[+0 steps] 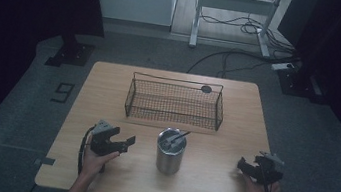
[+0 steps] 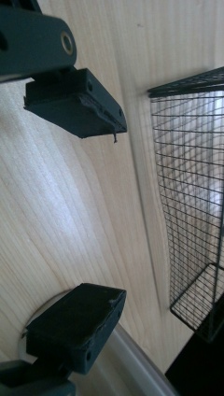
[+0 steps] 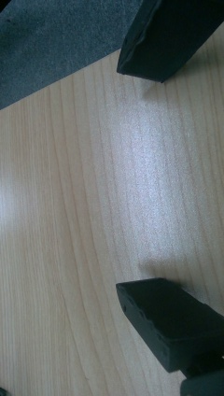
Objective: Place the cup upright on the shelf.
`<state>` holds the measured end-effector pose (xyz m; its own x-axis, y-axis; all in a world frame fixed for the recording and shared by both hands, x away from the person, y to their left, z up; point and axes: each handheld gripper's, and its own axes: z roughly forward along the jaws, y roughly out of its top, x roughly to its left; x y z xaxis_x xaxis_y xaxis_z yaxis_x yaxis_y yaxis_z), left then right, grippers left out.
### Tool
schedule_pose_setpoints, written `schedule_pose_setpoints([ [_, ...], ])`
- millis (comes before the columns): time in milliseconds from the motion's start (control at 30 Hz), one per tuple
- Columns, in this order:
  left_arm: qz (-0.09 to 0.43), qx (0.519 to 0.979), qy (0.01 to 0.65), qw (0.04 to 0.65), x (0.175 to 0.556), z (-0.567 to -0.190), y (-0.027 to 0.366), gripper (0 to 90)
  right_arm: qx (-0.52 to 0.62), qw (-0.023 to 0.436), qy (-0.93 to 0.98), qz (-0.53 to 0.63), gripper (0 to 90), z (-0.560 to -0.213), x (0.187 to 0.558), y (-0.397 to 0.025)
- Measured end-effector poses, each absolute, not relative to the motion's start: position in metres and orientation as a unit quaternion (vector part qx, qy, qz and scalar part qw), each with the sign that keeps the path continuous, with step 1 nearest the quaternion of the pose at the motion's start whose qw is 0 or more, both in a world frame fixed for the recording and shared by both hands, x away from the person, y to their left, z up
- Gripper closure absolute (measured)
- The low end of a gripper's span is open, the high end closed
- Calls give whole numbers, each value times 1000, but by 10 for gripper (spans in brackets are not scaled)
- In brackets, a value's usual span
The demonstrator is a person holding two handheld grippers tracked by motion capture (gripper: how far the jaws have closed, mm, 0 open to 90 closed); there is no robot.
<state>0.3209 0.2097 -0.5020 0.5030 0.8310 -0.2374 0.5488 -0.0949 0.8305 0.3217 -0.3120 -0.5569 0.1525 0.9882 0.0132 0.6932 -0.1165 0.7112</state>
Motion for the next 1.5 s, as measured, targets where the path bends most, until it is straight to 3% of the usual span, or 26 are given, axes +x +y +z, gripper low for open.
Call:
schedule_pose_setpoints([
  [400, 148, 722, 468, 487, 314, -483, 212, 75, 702, 290, 598, 256, 0, -557, 321, -313],
  [500, 145, 724, 459, 494, 312, -479, 210, 104, 702, 290, 598, 256, 0, -557, 321, -313],
  [533, 140, 731, 444, 498, 309, -475, 208, 188, 702, 290, 598, 256, 0, -557, 321, -313],
  [900, 105, 738, 408, 527, 308, -463, 195, 199, 704, 291, 595, 255, 0, -557, 319, -313],
  [933, 98, 737, 397, 538, 306, -460, 194, 256, 704, 291, 595, 255, 0, -557, 319, -313],
  [1033, 99, 736, 391, 543, 305, -456, 192, 273, 705, 291, 595, 255, 0, -557, 319, -313],
  [1100, 102, 736, 388, 545, 304, -454, 190, 258, 704, 291, 595, 255, 0, -557, 319, -313],
  [1133, 105, 738, 388, 542, 303, -453, 189, 192, 704, 291, 595, 255, 0, -557, 319, -313],
  [1200, 107, 749, 383, 530, 301, -451, 183, 146, 704, 291, 595, 255, 0, -557, 319, -313],
  [1500, 110, 766, 357, 523, 292, -447, 167, 105, 706, 292, 593, 254, 0, -557, 319, -313],
])
